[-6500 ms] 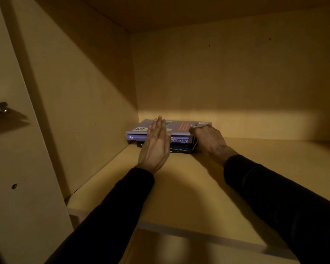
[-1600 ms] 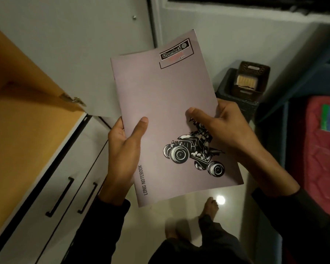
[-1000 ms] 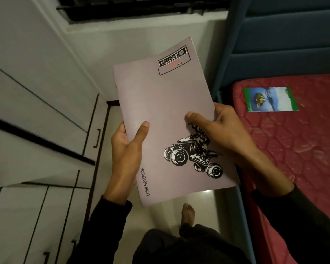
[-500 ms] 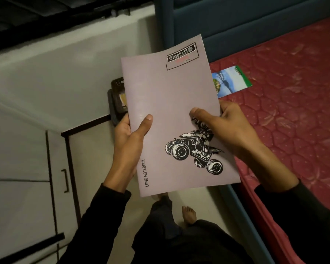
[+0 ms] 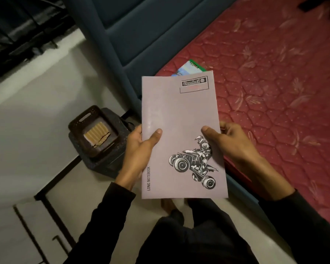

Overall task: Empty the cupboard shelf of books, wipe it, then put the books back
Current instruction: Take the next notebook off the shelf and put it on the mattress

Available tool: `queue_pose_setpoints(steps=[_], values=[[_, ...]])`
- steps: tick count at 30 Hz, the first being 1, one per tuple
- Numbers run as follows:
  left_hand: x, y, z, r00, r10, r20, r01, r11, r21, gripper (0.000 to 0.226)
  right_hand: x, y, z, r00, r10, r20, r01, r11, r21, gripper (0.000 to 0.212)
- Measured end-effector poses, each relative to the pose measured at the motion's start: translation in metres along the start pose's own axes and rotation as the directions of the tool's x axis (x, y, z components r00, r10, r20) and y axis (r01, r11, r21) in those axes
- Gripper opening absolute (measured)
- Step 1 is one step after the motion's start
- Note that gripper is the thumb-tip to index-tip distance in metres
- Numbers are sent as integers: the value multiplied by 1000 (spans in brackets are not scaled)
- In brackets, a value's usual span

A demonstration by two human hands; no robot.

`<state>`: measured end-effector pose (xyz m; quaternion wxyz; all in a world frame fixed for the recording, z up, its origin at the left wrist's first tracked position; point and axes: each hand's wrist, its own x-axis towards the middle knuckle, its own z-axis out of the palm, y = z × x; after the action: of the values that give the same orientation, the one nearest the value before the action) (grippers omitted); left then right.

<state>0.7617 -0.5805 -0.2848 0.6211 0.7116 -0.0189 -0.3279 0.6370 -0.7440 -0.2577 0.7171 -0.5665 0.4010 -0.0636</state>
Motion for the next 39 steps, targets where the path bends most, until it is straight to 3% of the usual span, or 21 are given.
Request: queue_pose_setpoints(steps=[4, 10, 15, 25, 30, 33, 36, 39], values=[[54, -12, 35, 995, -64, 77, 58, 994, 88, 20, 40, 17, -32, 991, 64, -113, -75, 993, -96, 14], [149, -40, 83, 979, -125, 160, 78, 959, 273, 18, 114, 44, -75, 971, 166, -174, -196, 965, -176, 8], [225, -80, 124, 968, -150, 201, 60, 916, 397, 22, 177, 73, -101, 929, 261, -261, -329, 907, -263, 18], [351, -161, 180, 959, -145, 242, -12, 836, 549, 19, 309, 161, -127, 838, 327, -437, -417, 900, -126, 29], [397, -176, 199, 946, -115, 303, -74, 833, 548, 28, 364, 194, -134, 800, 359, -480, -426, 904, -33, 34], [424, -181, 214, 935, -101, 341, -115, 821, 559, 24, 394, 208, -140, 783, 339, -522, -420, 907, -40, 22], [453, -185, 229, 930, -74, 360, -161, 797, 581, 42, 424, 219, -145, 781, 323, -534, -410, 911, -49, 33], [476, -190, 243, 927, -88, 364, -161, 785, 599, 32, 452, 228, -153, 782, 288, -552, -391, 918, -75, 34]])
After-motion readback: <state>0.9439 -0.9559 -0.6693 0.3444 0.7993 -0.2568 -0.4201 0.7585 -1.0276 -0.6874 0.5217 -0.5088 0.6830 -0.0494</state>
